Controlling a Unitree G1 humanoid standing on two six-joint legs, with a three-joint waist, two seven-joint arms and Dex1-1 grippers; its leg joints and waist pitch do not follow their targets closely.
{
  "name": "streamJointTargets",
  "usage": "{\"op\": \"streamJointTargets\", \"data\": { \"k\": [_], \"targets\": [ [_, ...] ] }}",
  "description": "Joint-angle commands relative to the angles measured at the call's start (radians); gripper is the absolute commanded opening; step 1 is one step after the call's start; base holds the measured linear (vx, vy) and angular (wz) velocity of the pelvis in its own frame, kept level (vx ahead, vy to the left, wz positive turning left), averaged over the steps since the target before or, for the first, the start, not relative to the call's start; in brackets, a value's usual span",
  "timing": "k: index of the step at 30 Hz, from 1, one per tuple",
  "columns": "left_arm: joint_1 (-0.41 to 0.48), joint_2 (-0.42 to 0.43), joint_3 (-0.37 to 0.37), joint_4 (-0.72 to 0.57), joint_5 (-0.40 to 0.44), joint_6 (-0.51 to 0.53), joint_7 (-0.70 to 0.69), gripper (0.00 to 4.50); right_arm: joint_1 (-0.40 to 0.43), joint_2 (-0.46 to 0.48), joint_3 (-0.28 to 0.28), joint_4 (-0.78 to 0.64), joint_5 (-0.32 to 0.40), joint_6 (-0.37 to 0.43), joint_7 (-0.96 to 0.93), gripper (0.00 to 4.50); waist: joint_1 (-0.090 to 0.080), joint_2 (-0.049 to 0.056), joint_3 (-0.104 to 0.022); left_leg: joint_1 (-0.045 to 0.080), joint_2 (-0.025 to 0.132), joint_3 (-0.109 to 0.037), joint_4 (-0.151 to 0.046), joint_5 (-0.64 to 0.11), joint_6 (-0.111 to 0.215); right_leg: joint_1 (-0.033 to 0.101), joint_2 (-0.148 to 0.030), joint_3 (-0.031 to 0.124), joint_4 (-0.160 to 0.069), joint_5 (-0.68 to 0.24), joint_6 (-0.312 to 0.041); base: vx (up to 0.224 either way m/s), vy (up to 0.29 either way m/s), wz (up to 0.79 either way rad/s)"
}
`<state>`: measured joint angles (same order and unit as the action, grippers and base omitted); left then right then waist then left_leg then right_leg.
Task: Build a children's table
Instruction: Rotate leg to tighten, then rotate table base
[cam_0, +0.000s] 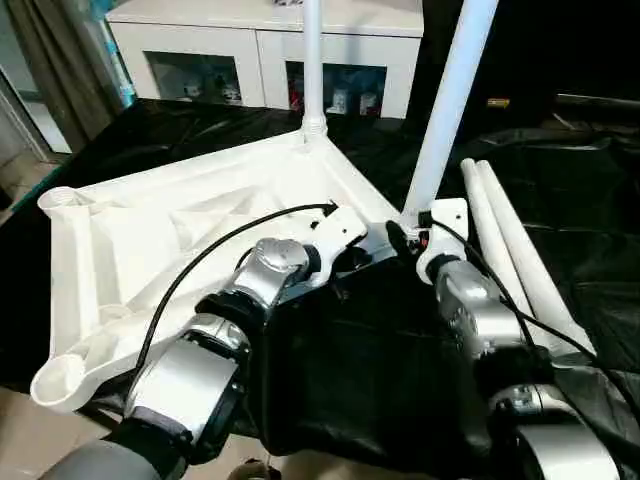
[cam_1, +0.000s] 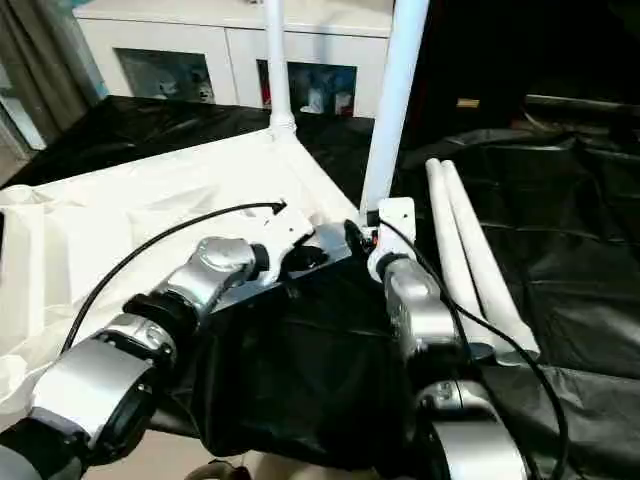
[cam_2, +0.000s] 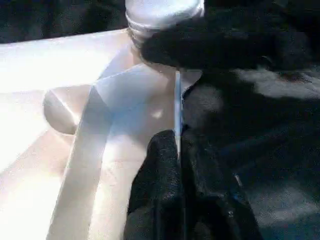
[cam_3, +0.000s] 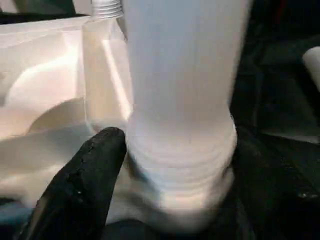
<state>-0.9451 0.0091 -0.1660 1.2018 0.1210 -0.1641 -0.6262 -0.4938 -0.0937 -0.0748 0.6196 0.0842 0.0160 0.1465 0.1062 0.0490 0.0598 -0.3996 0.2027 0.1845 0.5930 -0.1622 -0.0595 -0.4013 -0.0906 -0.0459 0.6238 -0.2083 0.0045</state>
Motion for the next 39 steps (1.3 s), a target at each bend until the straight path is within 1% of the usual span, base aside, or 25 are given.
{"op": "streamJointTargets", "data": {
  "k": [1,4,7,11,12,13,14,15,16,17,18,20,21,22,23,24,25,26,28,31,32,34,35,36,39],
  "targets": [
    [-0.05,0.003,0.036,-0.035,-0.031,-0.05,0.037,0.78,0.028,-0.01,-0.021,-0.076,0.016,0.0,-0.001,3.51,-0.001,-0.006,-0.088,0.025,0.017,-0.011,-0.056,-0.124,0.075,0.057,-0.047,0.029,-0.061,0.096,-0.239,0.0,0.0,0.0],
    [-0.049,0.03,0.073,-0.058,-0.059,-0.07,0.049,1.01,0.099,-0.029,-0.001,-0.156,-0.002,0.007,0.027,3.51,-0.003,-0.006,-0.084,0.022,0.016,-0.01,-0.058,-0.131,0.088,0.057,-0.045,0.024,-0.064,0.105,-0.245,0.0,0.0,0.0],
    [-0.031,0.085,0.092,-0.105,-0.055,-0.066,0.085,1.07,0.17,-0.049,0.035,-0.244,-0.016,0.041,0.062,3.51,-0.006,-0.011,-0.08,0.02,0.013,-0.009,-0.06,-0.158,0.086,0.059,-0.044,0.024,-0.069,0.035,-0.225,0.0,0.0,0.0],
    [0.01,0.171,0.082,-0.157,-0.009,-0.012,0.129,1.22,0.221,-0.061,0.089,-0.321,-0.013,0.093,0.123,3.51,-0.018,-0.015,-0.076,0.02,0.015,-0.01,-0.064,-0.185,0.076,0.056,-0.043,0.025,-0.076,-0.055,-0.21,0.0,0.0,0.0],
    [0.048,0.245,0.074,-0.203,0.042,0.052,0.187,1.22,0.23,-0.062,0.128,-0.339,-0.016,0.119,0.162,3.51,-0.021,-0.016,-0.077,0.02,0.018,-0.011,-0.067,-0.192,0.069,0.054,-0.042,0.024,-0.075,-0.072,-0.209,0.0,0.0,0.0],
    [0.075,0.278,0.081,-0.241,0.054,0.086,0.208,1.22,0.23,-0.06,0.146,-0.344,-0.019,0.137,0.179,3.51,-0.027,-0.016,-0.075,0.016,0.019,-0.013,-0.069,-0.189,0.066,0.054,-0.041,0.024,-0.071,-0.076,-0.203,0.0,0.0,0.0],
    [0.106,0.311,0.097,-0.292,0.068,0.132,0.233,1.22,0.221,-0.056,0.161,-0.334,-0.025,0.144,0.191,3.51,-0.031,-0.012,-0.076,0.017,0.018,-0.013,-0.069,-0.191,0.063,0.051,-0.04,0.024,-0.072,-0.08,-0.199,0.0,0.0,0.0],
    [0.134,0.337,0.109,-0.34,0.082,0.171,0.251,1.22,0.212,-0.051,0.168,-0.324,-0.027,0.153,0.197,3.51,-0.04,-0.019,-0.075,0.02,0.019,-0.011,-0.069,-0.194,0.057,0.046,-0.038,0.025,-0.075,-0.083,-0.204,0.0,0.0,0.0],
    [0.164,0.362,0.118,-0.392,0.098,0.207,0.266,1.22,0.205,-0.047,0.174,-0.318,-0.029,0.161,0.2,3.51,-0.039,-0.021,-0.076,0.024,0.025,-0.011,-0.071,-0.193,0.049,0.045,-0.041,0.026,-0.071,-0.083,-0.213,0.0,0.0,0.0],
    [0.172,0.368,0.119,-0.405,0.103,0.216,0.27,1.22,0.204,-0.046,0.174,-0.317,-0.03,0.164,0.2,3.51,-0.038,-0.016,-0.075,0.023,0.025,-0.011,-0.071,-0.191,0.047,0.042,-0.041,0.027,-0.071,-0.089,-0.215,0.0,0.0,0.0],
    [0.209,0.398,0.128,-0.468,0.126,0.265,0.289,1.22,0.192,-0.043,0.177,-0.307,-0.034,0.175,0.2,3.51,-0.032,-0.016,-0.077,0.03,0.027,-0.009,-0.07,-0.188,0.038,0.037,-0.04,0.028,-0.072,-0.089,-0.217,0.0,0.0,0.0],
    [0.251,0.436,0.135,-0.54,0.158,0.326,0.312,1.22,0.173,-0.042,0.18,-0.288,-0.041,0.186,0.199,3.51,-0.027,-0.009,-0.076,0.032,0.03,-0.01,-0.073,-0.183,0.026,0.034,-0.038,0.028,-0.067,-0.067,-0.217,0.0,0.0,0.0],
    [0.275,0.456,0.139,-0.58,0.178,0.359,0.32,1.22,0.16,-0.043,0.18,-0.275,-0.045,0.188,0.197,3.51,-0.023,-0.016,-0.075,0.03,0.029,-0.009,-0.074,-0.174,0.021,0.035,-0.038,0.028,-0.065,-0.05,-0.213,0.0,0.0,0.0],
    [0.275,0.456,0.139,-0.58,0.178,0.359,0.32,1.22,0.16,-0.043,0.18,-0.275,-0.045,0.188,0.197,3.51,-0.02,-0.012,-0.075,0.031,0.027,-0.008,-0.073,-0.167,0.014,0.033,-0.037,0.029,-0.064,-0.035,-0.207,0.0,0.0,0.0],
    [0.307,0.479,0.145,-0.631,0.201,0.404,0.326,1.22,0.142,-0.043,0.18,-0.255,-0.049,0.191,0.193,3.51,-0.017,-0.01,-0.076,0.035,0.027,-0.007,-0.073,-0.173,0.008,0.031,-0.037,0.029,-0.064,-0.031,-0.205,0.0,0.0,0.0],
    [0.323,0.489,0.143,-0.658,0.209,0.43,0.33,1.22,0.135,-0.044,0.18,-0.249,-0.049,0.194,0.192,3.51,-0.018,-0.013,-0.078,0.031,0.027,-0.01,-0.074,-0.169,-0.002,0.036,-0.039,0.028,-0.059,-0.008,-0.206,0.0,0.0,0.0],
    [0.37,0.512,0.139,-0.728,0.223,0.5,0.331,1.22,0.114,-0.05,0.19,-0.228,-0.056,0.194,0.197,3.51,-0.016,-0.012,-0.076,0.034,0.024,-0.007,-0.072,-0.174,-0.007,0.033,-0.037,0.029,-0.061,-0.007,-0.202,0.0,0.0,0.0],
    [0.372,0.513,0.139,-0.731,0.224,0.504,0.331,1.22,0.113,-0.05,0.19,-0.227,-0.056,0.194,0.197,3.51,-0.018,-0.013,-0.077,0.03,0.025,-0.009,-0.074,-0.175,-0.01,0.037,-0.04,0.029,-0.057,-0.001,-0.205,0.0,0.0,0.0],
    [0.407,0.529,0.125,-0.741,0.23,0.549,0.318,1.22,0.087,-0.051,0.197,-0.195,-0.062,0.19,0.208,3.51,-0.02,-0.016,-0.074,0.027,0.02,-0.007,-0.074,-0.187,-0.012,0.037,-0.038,0.029,-0.062,-0.026,-0.201,0.0,0.0,0.0],
    [0.414,0.543,0.093,-0.696,0.243,0.548,0.294,1.22,0.068,-0.05,0.201,-0.168,-0.066,0.186,0.211,3.51,-0.017,-0.016,-0.075,0.03,0.018,-0.008,-0.074,-0.208,-0.02,0.034,-0.039,0.032,-0.066,-0.063,-0.191,0.0,0.0,0.0],
    [0.415,0.55,0.079,-0.672,0.251,0.547,0.282,1.22,0.057,-0.05,0.204,-0.151,-0.071,0.185,0.212,3.51,-0.017,-0.012,-0.075,0.03,0.019,-0.009,-0.074,-0.209,-0.024,0.033,-0.038,0.032,-0.066,-0.06,-0.191,0.0,0.0,0.0],
    [0.424,0.549,0.081,-0.663,0.246,0.562,0.27,1.22,0.044,-0.05,0.206,-0.128,-0.079,0.178,0.213,3.51,-0.019,-0.015,-0.077,0.03,0.017,-0.009,-0.073,-0.204,-0.029,0.035,-0.037,0.031,-0.063,-0.033,-0.193,0.0,0.0,0.0],
    [0.43,0.555,0.074,-0.668,0.251,0.572,0.255,1.22,0.035,-0.05,0.206,-0.114,-0.08,0.174,0.214,3.51,-0.018,-0.003,-0.078,0.031,0.018,-0.011,-0.073,-0.204,-0.033,0.034,-0.039,0.031,-0.061,-0.026,-0.197,0.0,0.0,0.0],
    [0.433,0.557,0.071,-0.67,0.248,0.577,0.242,1.22,0.031,-0.049,0.206,-0.106,-0.081,0.171,0.213,3.51,-0.021,-0.01,-0.078,0.03,0.017,-0.009,-0.072,-0.205,-0.033,0.035,-0.036,0.03,-0.062,-0.012,-0.2,0.0,0.0,0.0],
    [0.451,0.564,0.058,-0.698,0.23,0.621,0.175,1.22,0.011,-0.046,0.203,-0.067,-0.08,0.159,0.21,3.51,-0.021,-0.009,-0.08,0.029,0.016,-0.009,-0.07,-0.186,-0.03,0.038,-0.038,0.029,-0.057,0.023,-0.218,0.0,0.0,0.0]
  ]
}}
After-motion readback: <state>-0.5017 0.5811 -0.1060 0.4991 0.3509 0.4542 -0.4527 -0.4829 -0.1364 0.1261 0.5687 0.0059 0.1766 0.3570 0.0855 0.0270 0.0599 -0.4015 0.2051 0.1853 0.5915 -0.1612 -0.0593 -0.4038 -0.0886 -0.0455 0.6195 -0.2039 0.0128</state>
